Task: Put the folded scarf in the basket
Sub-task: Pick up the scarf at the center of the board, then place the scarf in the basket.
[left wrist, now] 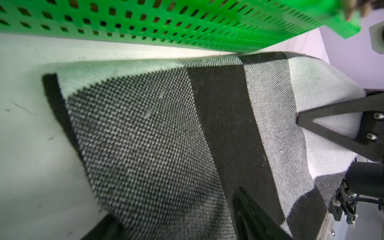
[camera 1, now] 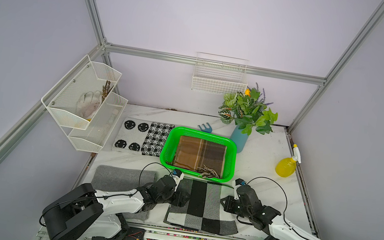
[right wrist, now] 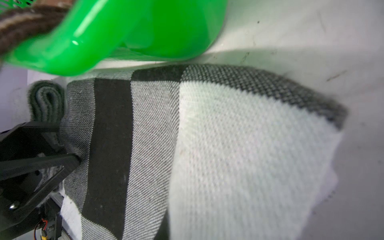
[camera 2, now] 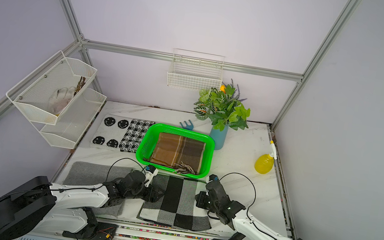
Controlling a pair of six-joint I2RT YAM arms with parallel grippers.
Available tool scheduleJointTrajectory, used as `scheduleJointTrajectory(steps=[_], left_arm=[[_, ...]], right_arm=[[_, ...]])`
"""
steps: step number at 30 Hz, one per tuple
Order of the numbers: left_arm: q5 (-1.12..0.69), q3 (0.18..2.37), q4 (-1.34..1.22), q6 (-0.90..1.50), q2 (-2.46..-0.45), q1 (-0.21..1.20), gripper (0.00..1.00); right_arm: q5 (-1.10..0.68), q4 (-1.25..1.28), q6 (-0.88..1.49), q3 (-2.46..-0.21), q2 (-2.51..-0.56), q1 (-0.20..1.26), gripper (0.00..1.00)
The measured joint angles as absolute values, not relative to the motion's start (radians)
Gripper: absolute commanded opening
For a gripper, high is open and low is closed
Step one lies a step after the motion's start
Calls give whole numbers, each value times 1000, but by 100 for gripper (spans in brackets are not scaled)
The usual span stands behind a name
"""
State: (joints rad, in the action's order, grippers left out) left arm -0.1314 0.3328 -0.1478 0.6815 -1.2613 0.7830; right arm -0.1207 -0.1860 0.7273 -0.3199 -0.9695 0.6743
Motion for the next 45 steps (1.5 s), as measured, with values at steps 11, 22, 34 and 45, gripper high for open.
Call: scheduleJointTrajectory(steps=[11,22,34,45], left_arm=[[-47,334,-113,712,-1242,823,76],[-94,342,-339,739,-1400,841,60],[-123,335,-443,804,-1472,908,0],[-60,445,38,745,-1147,963,0]], right_arm=[[-70,-203,704,-304,-964,675,0],[-86,-172,691,-289,-971,676,0],[-102,-119,685,-263,-975,676,0],[-143,-321,614,-437,-767,681,0]])
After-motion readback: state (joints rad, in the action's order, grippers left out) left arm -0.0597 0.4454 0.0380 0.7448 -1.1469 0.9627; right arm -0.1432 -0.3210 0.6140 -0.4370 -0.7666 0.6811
